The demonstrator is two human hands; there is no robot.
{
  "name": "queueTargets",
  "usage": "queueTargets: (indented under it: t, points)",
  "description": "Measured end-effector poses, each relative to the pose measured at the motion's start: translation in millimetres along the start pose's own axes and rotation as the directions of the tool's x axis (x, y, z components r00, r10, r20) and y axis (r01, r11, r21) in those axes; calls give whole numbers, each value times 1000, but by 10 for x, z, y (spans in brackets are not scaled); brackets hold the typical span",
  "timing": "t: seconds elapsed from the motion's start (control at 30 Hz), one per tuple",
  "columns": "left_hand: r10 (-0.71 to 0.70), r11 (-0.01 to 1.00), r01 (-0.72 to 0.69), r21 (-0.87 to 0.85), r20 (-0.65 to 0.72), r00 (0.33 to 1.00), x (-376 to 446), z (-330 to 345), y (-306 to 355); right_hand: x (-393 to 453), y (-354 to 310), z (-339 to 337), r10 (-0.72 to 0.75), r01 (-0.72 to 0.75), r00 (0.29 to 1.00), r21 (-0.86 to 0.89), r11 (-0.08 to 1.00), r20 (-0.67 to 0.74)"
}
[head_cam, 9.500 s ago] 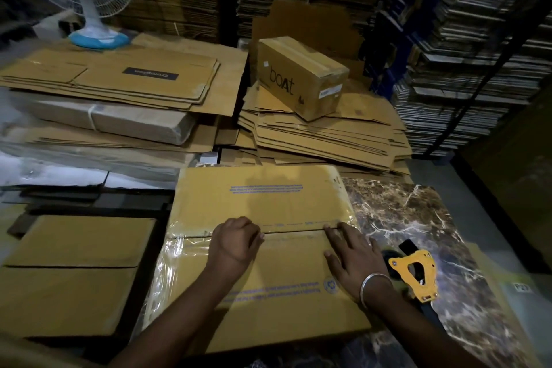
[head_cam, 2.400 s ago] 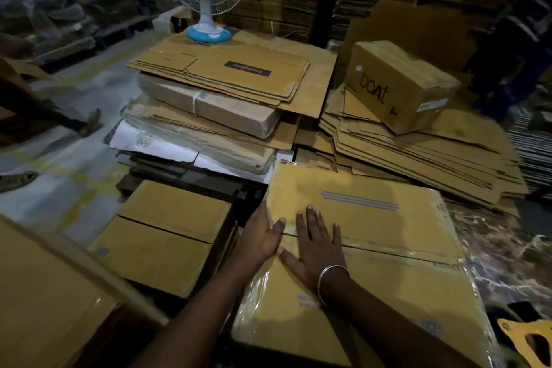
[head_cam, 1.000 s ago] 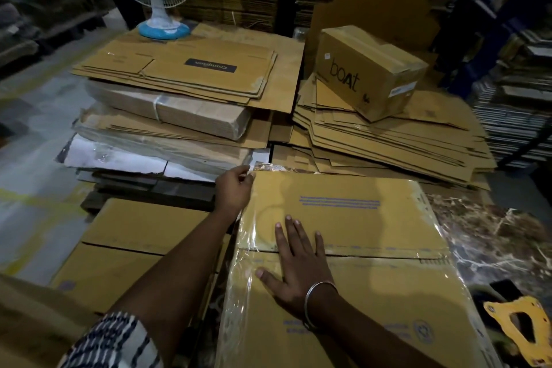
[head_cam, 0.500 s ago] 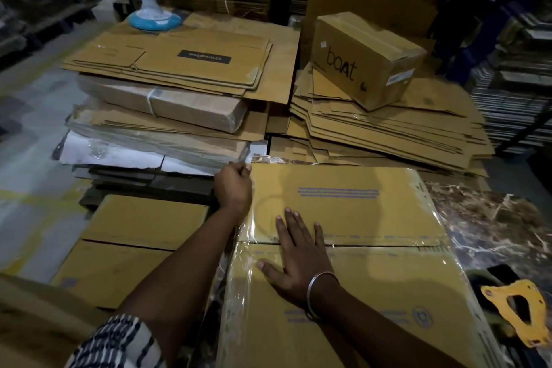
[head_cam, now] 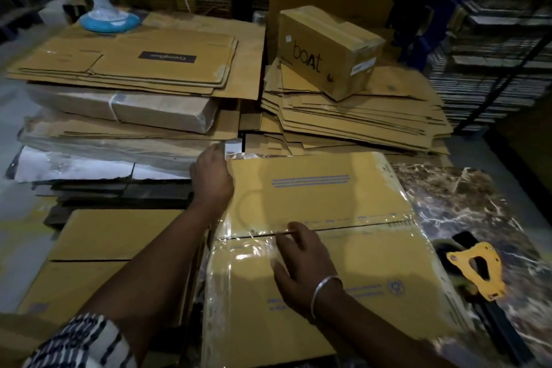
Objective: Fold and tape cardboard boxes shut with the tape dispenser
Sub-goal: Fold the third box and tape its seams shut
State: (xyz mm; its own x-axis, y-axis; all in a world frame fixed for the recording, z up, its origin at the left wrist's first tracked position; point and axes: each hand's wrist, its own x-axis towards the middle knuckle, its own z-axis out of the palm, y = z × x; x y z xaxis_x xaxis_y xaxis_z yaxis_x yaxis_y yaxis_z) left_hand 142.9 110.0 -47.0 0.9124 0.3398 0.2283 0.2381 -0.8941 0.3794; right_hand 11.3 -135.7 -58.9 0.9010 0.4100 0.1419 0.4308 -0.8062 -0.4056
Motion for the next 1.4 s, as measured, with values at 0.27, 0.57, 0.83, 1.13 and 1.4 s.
queueTargets:
  t: [0.27,0.57,0.83,1.13,1.4]
  points:
    - [206,972,-228,56,255,945,64,1,-46,-590,275,-121,345,-345,938,-222,912,-41]
    - [-112,971,73,229,166,980,-418,-357,-609,149,748,-398,13,14,975,-122,992,224]
    - [-259,936,185,299,234,937,-1338,-605,-482,668,1266,-707,-98,190,964,-380,905,247]
    - [-365,719,469,-513,296,883,-2122,-432,-331,314,1354,-558,234,-225,971,-174,959,38]
    - [-198,-15,764,-645,751,630,-2023,-458,-365,84,1322,-488,214,-202,976,-183,962,47]
